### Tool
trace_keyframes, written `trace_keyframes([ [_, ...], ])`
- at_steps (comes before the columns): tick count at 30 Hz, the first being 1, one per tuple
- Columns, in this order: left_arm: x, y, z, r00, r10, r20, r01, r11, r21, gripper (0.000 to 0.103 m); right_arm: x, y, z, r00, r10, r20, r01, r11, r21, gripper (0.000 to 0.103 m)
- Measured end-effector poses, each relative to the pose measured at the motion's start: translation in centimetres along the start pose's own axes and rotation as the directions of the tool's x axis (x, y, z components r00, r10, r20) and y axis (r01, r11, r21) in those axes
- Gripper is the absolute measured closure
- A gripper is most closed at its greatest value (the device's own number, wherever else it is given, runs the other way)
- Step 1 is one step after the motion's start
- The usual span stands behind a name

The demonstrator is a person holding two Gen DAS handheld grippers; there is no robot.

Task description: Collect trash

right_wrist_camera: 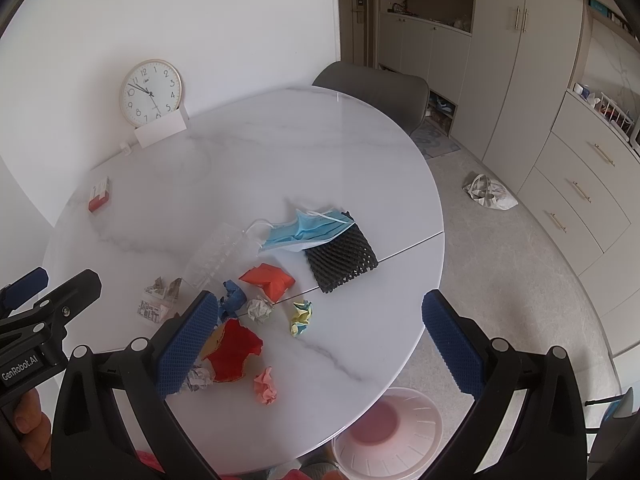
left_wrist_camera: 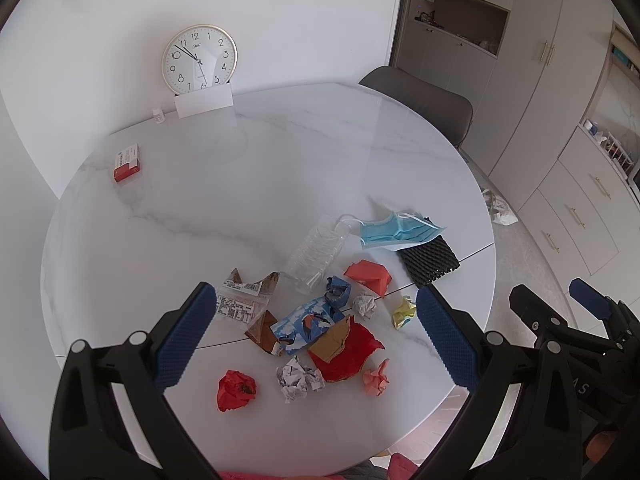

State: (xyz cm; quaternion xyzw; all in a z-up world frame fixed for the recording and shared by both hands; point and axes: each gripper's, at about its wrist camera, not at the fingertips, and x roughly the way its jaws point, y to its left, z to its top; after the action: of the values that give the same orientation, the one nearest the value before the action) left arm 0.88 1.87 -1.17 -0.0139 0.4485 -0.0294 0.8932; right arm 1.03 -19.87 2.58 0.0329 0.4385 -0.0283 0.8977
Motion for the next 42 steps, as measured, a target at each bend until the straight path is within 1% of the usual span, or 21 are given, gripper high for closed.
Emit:
trace_keyframes([
  [14, 0.2, 0.2, -0.3, 1.0, -0.001, -0.007, 0.001, 1.0, 0.008, 0.007, 0.3, 0.2, -0.2, 1.0, 0.002, -0.006, -0.002, 1.0, -0.002, 0.002],
  [18, 0.9, 1.1, -1.0, 0.999, -0.028, -0.019, 0.029, 0.999, 0.027, 0.007, 1.3, 0.5, -0.9, 0.999, 0.023, -0.026, -0.024, 1.0, -0.019, 0.002],
  [20, 1.5, 1.7, -1.6, 0.999, -0.034, -0.029, 0.035, 0.998, 0.043, 0.007, 2.3, 1.0, -1.6, 0.998, 0.043, -0.055, -0.045, 0.998, -0.042, 0.002],
  [23, 2.9, 3.3, -3.5, 0.998, -0.04, -0.053, 0.043, 0.997, 0.066, 0.007, 4.1, 1.8, -2.8, 0.994, 0.051, -0.094, -0.059, 0.995, -0.08, 0.002],
  [26, 4.7, 5.5, -6.0, 0.996, -0.006, -0.091, 0.013, 0.998, 0.067, 0.007, 5.8, 2.2, -4.1, 0.987, 0.072, -0.144, -0.087, 0.992, -0.096, 0.002],
  [28, 6.1, 7.0, -8.1, 0.991, 0.009, -0.134, 0.0, 0.997, 0.071, 0.007, 7.1, 2.3, -5.0, 0.979, 0.096, -0.178, -0.115, 0.989, -0.097, 0.002],
  [30, 7.5, 8.2, -10.0, 0.982, 0.049, -0.183, -0.037, 0.997, 0.07, 0.007, 8.1, 2.1, -5.6, 0.975, 0.113, -0.192, -0.134, 0.986, -0.097, 0.002],
  [33, 8.5, 9.2, -11.4, 0.973, 0.069, -0.22, -0.063, 0.997, 0.035, 0.007, 9.9, 0.7, -5.9, 0.976, 0.105, -0.192, -0.12, 0.99, -0.071, 0.002],
  [35, 8.6, 9.2, -11.5, 0.975, 0.058, -0.216, -0.055, 0.998, 0.02, 0.007, 10.9, -0.6, -5.2, 0.976, 0.089, -0.197, -0.1, 0.994, -0.046, 0.002],
  [38, 8.8, 8.2, -10.6, 0.981, 0.033, -0.191, -0.028, 0.999, 0.025, 0.007, 13.2, -2.6, -3.2, 0.983, 0.056, -0.177, -0.061, 0.998, -0.025, 0.002],
  [39, 9.0, 7.6, -9.9, 0.984, 0.017, -0.18, -0.01, 0.999, 0.039, 0.007, 14.1, -3.2, -2.5, 0.985, 0.033, -0.171, -0.038, 0.999, -0.024, 0.002],
  [41, 9.3, 6.4, -8.6, 0.988, -0.009, -0.157, 0.021, 0.997, 0.074, 0.007, 15.8, -4.1, -1.4, 0.987, 0.016, -0.161, -0.019, 1.0, -0.017, 0.004],
  [42, 9.6, 5.6, -7.8, 0.99, -0.023, -0.14, 0.037, 0.994, 0.102, 0.007, 17.0, -4.6, -0.7, 0.986, 0.011, -0.167, -0.013, 1.0, -0.01, 0.008],
])
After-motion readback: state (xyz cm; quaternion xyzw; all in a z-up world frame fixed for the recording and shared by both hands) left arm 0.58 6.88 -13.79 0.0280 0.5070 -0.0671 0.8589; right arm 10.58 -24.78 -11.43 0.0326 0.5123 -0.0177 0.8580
